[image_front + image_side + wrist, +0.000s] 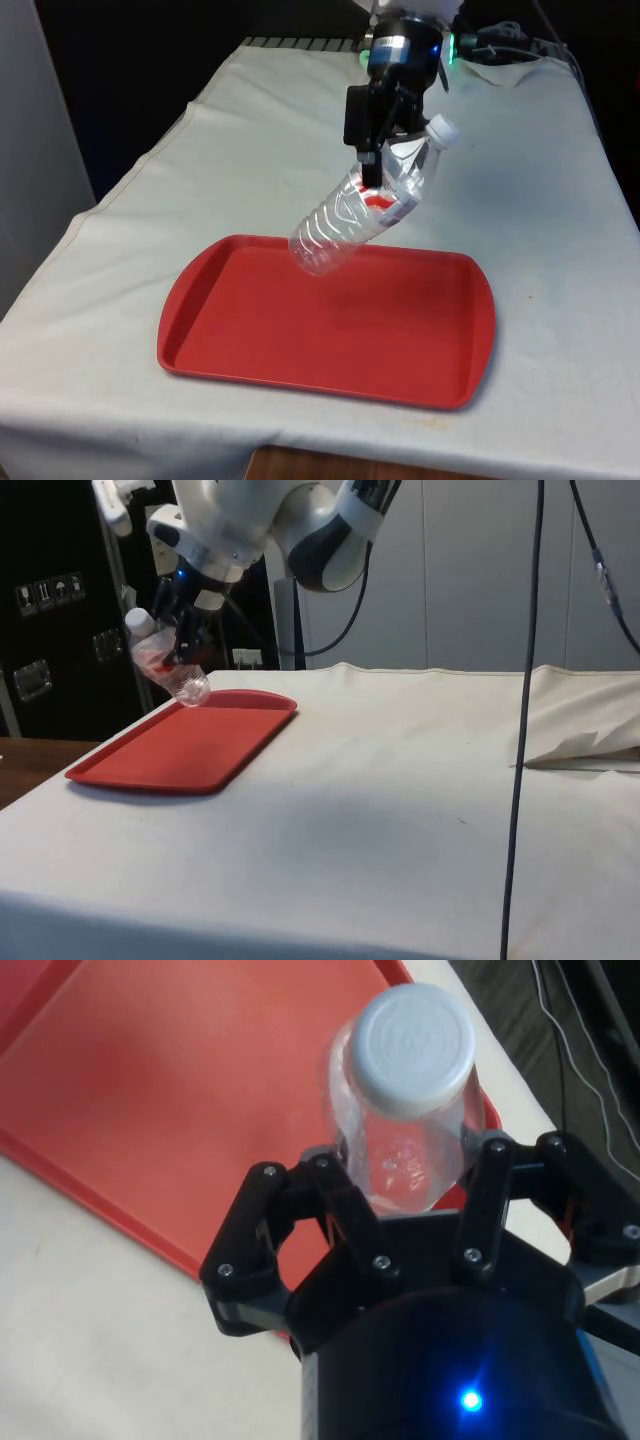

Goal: Place the bottle upright on the tray.

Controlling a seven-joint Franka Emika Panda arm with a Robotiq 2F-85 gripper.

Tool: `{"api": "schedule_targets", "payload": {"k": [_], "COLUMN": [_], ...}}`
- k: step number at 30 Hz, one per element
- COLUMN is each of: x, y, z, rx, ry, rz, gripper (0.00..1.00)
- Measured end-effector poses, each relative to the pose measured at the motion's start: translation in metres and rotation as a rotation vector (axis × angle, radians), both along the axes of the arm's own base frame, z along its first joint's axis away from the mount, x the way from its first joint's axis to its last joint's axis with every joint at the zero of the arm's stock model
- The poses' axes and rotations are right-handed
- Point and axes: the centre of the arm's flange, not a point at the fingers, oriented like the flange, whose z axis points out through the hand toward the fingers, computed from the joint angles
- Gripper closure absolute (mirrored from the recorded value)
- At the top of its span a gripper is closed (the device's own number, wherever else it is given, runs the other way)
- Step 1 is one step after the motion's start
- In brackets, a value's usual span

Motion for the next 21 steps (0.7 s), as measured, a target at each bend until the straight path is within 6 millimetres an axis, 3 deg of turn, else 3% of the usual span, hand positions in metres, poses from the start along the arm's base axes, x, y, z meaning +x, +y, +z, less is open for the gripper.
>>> {"api": "schedule_targets", "payload": {"k": [21], "x": [0.003], "y": [-0.015], "z": [-0.001], "rx": [0.121], "ry": [-0.046], "rz": [-0.051], "gripper": [0.86]}}
